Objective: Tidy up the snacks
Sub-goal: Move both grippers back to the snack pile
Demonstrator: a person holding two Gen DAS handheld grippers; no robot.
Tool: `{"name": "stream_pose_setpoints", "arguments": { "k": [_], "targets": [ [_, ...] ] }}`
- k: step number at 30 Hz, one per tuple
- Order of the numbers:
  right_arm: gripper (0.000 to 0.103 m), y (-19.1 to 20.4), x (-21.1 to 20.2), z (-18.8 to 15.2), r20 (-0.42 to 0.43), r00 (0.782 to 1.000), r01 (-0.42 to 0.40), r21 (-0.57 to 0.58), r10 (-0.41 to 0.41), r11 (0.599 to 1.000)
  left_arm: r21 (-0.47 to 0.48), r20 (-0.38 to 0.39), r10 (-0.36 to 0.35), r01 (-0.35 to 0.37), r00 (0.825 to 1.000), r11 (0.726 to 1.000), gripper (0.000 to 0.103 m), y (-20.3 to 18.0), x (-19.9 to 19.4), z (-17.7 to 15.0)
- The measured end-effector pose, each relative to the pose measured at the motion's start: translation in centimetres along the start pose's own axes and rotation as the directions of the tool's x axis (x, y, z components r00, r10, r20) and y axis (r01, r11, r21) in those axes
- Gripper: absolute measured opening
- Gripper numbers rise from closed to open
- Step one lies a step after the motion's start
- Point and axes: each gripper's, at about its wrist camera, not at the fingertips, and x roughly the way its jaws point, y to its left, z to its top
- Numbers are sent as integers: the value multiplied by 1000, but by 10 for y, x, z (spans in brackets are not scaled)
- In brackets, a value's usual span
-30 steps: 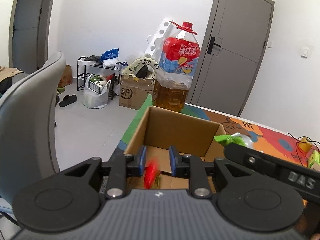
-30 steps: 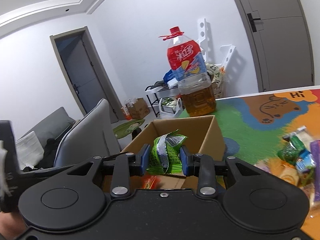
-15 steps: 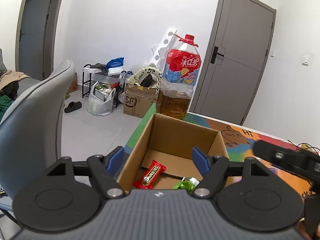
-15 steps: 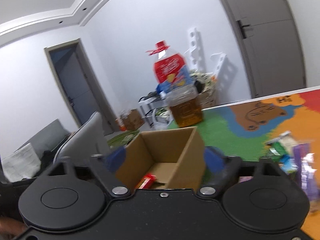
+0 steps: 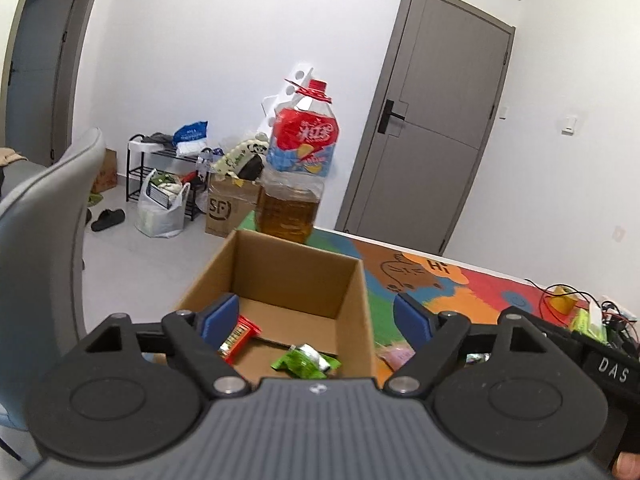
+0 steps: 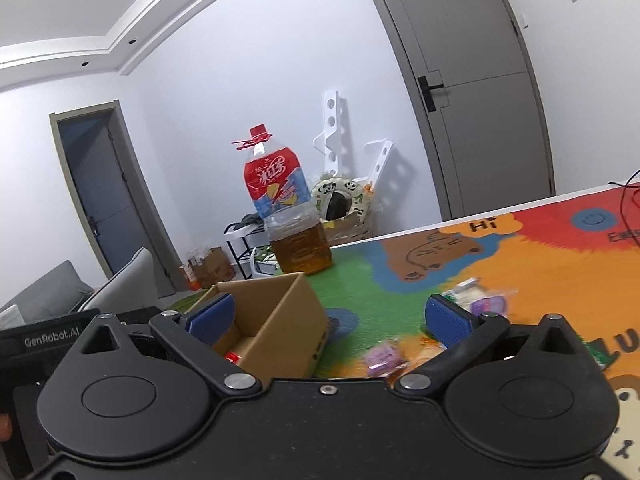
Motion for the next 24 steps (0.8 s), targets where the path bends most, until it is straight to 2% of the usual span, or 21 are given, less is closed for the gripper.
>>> {"name": "stream_pose_setpoints", "arguments": {
  "k": [10,13,16,24],
  "targets": [
    [103,-37,-24,-8,-8,996,94,38,-94,995,54,-46,-58,61,997,997,84,-36,5,-20],
    [103,-51,-29,-11,4,993,115,36,-115,993,63,-55,-108,111,993,992,84,-47,7,-23],
    [103,-65,-31,-13,-8,988,152,42,-152,987,123,-64,-123,130,990,984,84,-64,10,-28],
    [103,-88,-28,-22,-47,983,180,59,-177,982,125,-151,-160,179,976,976,84,-83,31,-42]
  ]
}}
